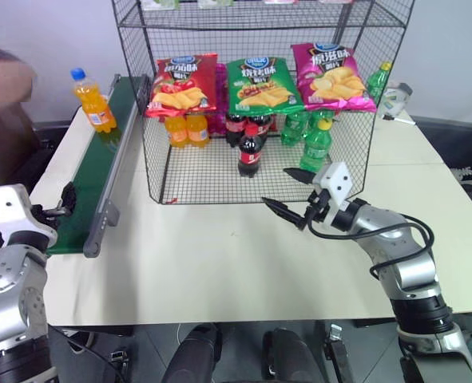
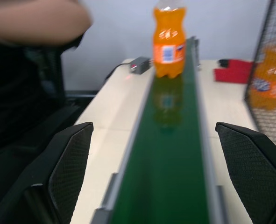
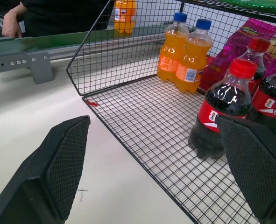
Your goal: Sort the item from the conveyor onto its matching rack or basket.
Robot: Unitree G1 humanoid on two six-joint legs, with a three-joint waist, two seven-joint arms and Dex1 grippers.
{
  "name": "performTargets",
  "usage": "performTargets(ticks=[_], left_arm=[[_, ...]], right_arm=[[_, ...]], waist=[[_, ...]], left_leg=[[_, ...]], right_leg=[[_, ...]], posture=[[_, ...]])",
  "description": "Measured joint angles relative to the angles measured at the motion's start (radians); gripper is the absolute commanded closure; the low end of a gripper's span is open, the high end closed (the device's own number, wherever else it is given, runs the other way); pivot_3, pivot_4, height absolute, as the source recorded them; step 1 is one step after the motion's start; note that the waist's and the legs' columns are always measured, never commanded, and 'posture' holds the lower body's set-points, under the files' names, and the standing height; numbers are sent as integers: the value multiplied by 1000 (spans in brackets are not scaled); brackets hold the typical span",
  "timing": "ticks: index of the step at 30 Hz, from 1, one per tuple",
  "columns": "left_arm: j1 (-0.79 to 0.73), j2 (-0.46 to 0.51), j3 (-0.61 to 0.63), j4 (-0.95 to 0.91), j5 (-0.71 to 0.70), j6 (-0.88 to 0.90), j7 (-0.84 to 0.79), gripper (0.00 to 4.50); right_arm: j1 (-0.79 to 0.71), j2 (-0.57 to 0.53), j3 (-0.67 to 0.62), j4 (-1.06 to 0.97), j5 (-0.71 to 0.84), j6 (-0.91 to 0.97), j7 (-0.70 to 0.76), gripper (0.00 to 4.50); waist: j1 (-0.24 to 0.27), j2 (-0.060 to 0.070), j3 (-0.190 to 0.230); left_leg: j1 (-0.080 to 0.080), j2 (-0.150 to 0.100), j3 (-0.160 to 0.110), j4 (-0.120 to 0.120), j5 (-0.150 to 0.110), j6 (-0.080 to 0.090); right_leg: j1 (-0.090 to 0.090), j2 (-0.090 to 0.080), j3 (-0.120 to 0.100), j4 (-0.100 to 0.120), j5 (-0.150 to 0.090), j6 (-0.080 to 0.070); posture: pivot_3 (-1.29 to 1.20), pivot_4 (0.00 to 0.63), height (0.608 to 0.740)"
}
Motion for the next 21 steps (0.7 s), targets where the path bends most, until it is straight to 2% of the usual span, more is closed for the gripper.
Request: performTargets(ticks=[21], left_arm=[[-40,2,-4,82,20,-41,1,111]], right_arm=[[-9,1,0,0,-1,0,-2,0]], waist=[[0,0,0]], left_leg=[[0,0,0,0,0,0]], right_leg=[[0,0,0,0,1,2]], posture=[[0,150,740]])
